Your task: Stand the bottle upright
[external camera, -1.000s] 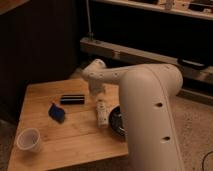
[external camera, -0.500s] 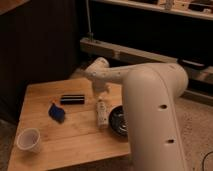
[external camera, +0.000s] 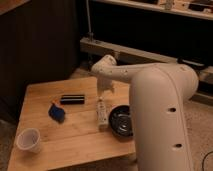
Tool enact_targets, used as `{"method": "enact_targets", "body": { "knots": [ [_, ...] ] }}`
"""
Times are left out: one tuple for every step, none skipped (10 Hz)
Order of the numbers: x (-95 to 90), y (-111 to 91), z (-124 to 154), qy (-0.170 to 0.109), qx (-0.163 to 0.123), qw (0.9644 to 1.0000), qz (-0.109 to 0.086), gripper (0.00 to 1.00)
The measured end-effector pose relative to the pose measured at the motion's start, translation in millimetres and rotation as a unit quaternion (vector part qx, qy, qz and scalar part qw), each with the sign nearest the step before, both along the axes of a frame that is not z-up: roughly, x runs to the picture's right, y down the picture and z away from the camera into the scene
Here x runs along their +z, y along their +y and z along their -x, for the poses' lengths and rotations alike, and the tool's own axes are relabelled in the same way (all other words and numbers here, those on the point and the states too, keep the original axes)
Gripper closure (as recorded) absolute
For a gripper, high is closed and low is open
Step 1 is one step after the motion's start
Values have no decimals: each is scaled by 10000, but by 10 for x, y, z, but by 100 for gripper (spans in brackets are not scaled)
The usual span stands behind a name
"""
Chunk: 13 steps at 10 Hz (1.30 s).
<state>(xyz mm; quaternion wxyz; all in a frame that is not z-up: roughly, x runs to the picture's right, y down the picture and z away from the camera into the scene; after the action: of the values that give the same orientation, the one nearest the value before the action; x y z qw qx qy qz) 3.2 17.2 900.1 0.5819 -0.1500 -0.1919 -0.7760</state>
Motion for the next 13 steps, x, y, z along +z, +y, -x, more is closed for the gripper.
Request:
{"method": "enact_targets", "body": {
  "knots": [
    [-15, 7, 39, -72, 2, 10000, 27, 40],
    [-31, 16, 78, -110, -15, 9999, 40, 40],
    [-62, 40, 127, -150, -36, 9999, 62, 40],
    [-81, 62, 155, -159, -68, 9998, 62, 40],
    [-95, 77, 187, -160, -86, 9998, 54, 40],
    [-101, 92, 209, -151, -96, 9998, 47, 40],
    [-98, 112, 230, -140, -102, 9998, 47, 40],
    [-81, 135, 256, -138, -119, 9998, 57, 40],
    [-41, 146, 308, -196, -182, 9996, 95, 40],
    [-36, 177, 340, -237, -211, 9993, 176, 40],
    [-37, 181, 318, -221, -212, 9994, 187, 40],
    [-38, 180, 312, -220, -215, 9994, 186, 40],
    [-38, 182, 324, -225, -224, 9993, 188, 40]
  ]
}}
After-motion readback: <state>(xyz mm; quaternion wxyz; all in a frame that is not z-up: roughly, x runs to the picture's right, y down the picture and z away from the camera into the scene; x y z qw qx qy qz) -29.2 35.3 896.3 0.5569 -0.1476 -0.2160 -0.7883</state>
